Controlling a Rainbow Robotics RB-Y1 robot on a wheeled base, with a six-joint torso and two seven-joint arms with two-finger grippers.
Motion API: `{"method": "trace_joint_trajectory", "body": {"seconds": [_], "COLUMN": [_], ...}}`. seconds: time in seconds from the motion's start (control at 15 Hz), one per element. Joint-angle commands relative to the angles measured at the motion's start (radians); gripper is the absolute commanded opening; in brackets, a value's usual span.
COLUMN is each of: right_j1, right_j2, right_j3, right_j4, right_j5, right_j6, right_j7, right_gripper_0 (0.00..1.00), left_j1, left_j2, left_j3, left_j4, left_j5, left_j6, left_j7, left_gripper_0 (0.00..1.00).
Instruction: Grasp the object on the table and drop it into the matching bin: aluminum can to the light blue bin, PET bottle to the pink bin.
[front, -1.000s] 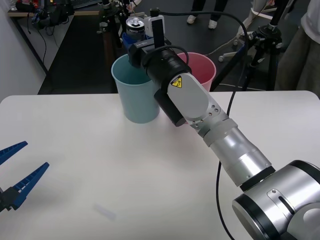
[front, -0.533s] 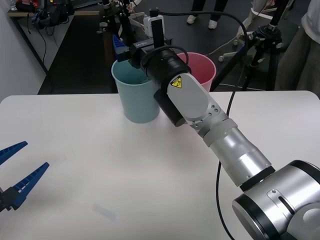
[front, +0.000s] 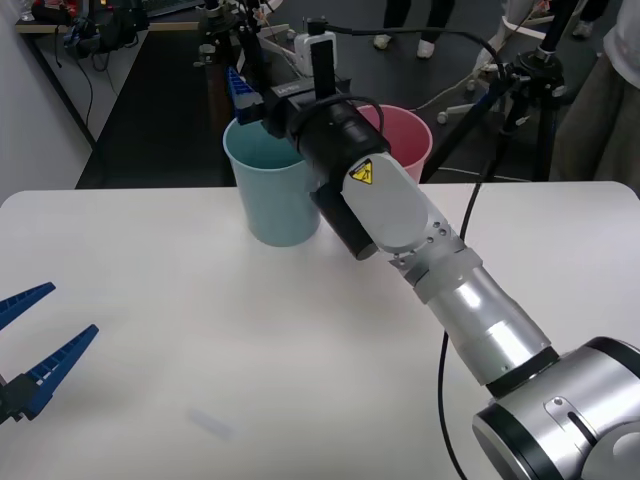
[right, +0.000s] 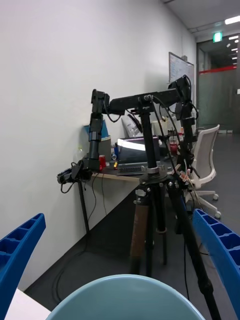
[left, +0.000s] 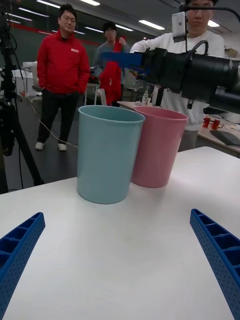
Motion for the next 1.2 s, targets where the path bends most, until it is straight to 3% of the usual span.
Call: {"method": "trace_joint_trajectory", "body": {"seconds": [0.07, 0.47, 0.73, 0.93, 1.2], "right_j1": [0.124, 0.427, 0.591, 0.711, 0.871], "right_j2": [-0.077, -0.240, -0.349, -0.418, -0.424], "right_j3": [0.069, 0.052, -0.043, -0.169, -0.471], "right_j4": [-0.178, -0.584, -0.758, -0.847, -0.876], "right_j5": [-0.019, -0.051, -0.193, -0.287, -0.479], "right_j6": [-0.004, -0.198, -0.343, -0.476, -0.791], "right_j7": [-0.012, -0.012, 0.019, 0.048, 0.183], "right_gripper_0": [1.00, 1.00, 1.00, 1.00, 1.00], "left_j1": [0.000, 0.000, 0.000, 0.000, 0.000], "left_j2": [0.000, 0.000, 0.000, 0.000, 0.000], "left_j3": [0.000, 0.000, 0.000, 0.000, 0.000], "left_j4": [0.000, 0.000, 0.000, 0.000, 0.000], "left_j5": [0.000, 0.000, 0.000, 0.000, 0.000], "left_j6": [0.000, 0.000, 0.000, 0.000, 0.000], "left_j7": [0.000, 0.000, 0.000, 0.000, 0.000], "left_gripper_0": [1.00, 1.00, 1.00, 1.00, 1.00]}}
